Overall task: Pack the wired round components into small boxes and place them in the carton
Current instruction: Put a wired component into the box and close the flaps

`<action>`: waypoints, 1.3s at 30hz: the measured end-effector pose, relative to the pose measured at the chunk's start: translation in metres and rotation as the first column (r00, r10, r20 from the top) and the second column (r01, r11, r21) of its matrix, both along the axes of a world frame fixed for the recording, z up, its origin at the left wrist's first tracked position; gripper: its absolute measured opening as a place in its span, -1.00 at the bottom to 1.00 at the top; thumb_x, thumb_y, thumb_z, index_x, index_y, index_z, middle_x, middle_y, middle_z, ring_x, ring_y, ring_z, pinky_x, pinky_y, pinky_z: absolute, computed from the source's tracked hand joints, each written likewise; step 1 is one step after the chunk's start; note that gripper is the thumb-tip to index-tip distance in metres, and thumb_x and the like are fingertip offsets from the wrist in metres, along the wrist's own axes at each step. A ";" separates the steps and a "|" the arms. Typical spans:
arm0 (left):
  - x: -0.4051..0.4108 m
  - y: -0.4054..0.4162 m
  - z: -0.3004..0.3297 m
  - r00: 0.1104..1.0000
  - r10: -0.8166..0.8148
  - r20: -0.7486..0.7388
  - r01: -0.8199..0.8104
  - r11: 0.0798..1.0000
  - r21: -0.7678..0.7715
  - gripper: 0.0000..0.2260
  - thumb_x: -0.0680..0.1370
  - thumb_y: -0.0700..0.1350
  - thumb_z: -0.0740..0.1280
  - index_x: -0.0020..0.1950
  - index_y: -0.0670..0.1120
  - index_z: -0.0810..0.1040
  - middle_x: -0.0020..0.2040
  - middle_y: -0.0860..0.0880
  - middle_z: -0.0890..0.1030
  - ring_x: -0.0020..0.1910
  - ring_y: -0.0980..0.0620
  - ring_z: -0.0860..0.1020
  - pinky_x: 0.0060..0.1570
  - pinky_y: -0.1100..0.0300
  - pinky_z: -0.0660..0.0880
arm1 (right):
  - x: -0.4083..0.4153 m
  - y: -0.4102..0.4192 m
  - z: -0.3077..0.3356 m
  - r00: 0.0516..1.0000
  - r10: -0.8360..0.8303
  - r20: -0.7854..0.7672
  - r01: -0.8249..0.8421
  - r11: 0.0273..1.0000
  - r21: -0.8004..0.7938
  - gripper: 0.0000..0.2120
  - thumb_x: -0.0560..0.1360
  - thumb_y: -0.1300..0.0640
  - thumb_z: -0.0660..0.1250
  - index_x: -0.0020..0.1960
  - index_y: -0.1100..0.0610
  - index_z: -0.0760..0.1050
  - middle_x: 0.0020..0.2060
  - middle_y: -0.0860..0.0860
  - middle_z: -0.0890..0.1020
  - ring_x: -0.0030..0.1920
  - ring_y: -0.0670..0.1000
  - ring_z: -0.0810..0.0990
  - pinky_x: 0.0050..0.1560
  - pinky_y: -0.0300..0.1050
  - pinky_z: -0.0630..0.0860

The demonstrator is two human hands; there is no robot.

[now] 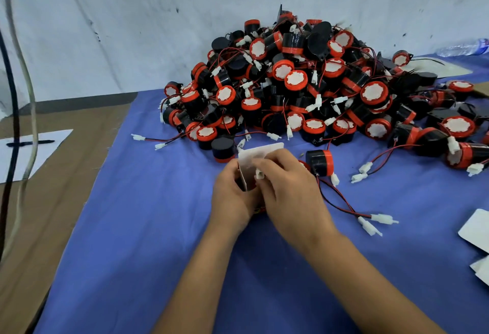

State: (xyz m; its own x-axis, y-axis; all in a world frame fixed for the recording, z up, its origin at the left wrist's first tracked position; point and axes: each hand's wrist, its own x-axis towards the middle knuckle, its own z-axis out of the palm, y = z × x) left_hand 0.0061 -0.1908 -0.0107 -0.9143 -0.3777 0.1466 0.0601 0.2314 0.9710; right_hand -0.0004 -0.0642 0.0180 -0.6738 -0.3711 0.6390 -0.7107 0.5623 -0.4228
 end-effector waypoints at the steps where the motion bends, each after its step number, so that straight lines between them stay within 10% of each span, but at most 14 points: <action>1: 0.000 0.001 0.000 1.000 0.000 0.015 0.000 1.000 0.001 -0.72 0.48 -0.25 0.52 0.09 0.05 0.62 -0.11 0.09 0.74 -0.17 0.11 0.71 -0.30 0.21 0.60 | 0.001 -0.003 -0.001 0.999 -0.035 0.033 0.034 0.999 0.038 -0.80 0.56 0.32 0.34 0.13 0.16 0.64 0.10 0.03 0.57 -0.09 -0.02 0.56 -0.15 -0.26 0.53; 11: -0.002 0.000 0.000 0.999 0.016 0.034 -0.015 1.000 -0.027 -0.76 0.49 -0.23 0.52 0.08 0.03 0.61 -0.09 0.09 0.73 -0.11 0.09 0.70 -0.11 0.07 0.67 | 0.000 -0.007 -0.004 0.981 -0.117 0.154 0.094 0.985 0.147 -0.85 0.67 0.13 0.19 -0.05 0.07 0.47 -0.16 -0.04 0.57 -0.08 -0.02 0.43 0.21 -0.12 0.43; 23: -0.001 0.003 0.004 0.997 -0.071 0.022 0.064 0.972 0.228 -0.90 0.57 -0.28 0.32 0.07 -0.22 0.57 -0.09 -0.25 0.67 -0.23 0.04 0.64 -0.27 0.22 0.61 | -0.008 0.001 0.007 0.976 0.049 0.212 -0.094 0.974 0.206 -0.83 0.67 -0.01 0.20 0.02 0.03 0.51 -0.14 -0.11 0.59 -0.06 -0.01 0.50 0.04 0.02 0.40; 28: 0.001 -0.001 0.002 0.994 -0.109 -0.004 0.109 0.993 0.048 -0.67 0.37 -0.14 0.39 0.13 0.00 0.61 -0.06 0.00 0.74 -0.08 -0.01 0.72 -0.24 0.15 0.63 | -0.012 0.005 0.003 0.971 0.068 0.229 -0.099 0.987 0.127 -0.75 0.68 0.08 0.22 -0.08 0.06 0.61 -0.16 -0.11 0.61 -0.06 -0.04 0.45 0.05 -0.06 0.40; 39: 0.010 -0.025 0.010 0.881 -0.473 0.021 0.471 0.879 0.082 -0.31 0.37 -0.48 0.56 0.40 -0.02 0.51 0.22 0.01 0.70 0.20 0.00 0.68 0.08 0.18 0.62 | -0.011 0.009 0.002 0.980 0.007 0.197 -0.029 0.994 0.108 -0.87 0.46 0.20 0.45 -0.10 -0.01 0.72 -0.19 -0.13 0.66 -0.07 -0.02 0.52 -0.04 -0.02 0.51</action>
State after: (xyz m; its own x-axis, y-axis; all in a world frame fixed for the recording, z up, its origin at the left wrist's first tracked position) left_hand 0.0158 -0.2158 -0.0007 -0.9911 0.0920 0.0958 0.1061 0.1149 0.9877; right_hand -0.0110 -0.0555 0.0205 -0.7742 -0.4451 0.4500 -0.6308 0.6006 -0.4913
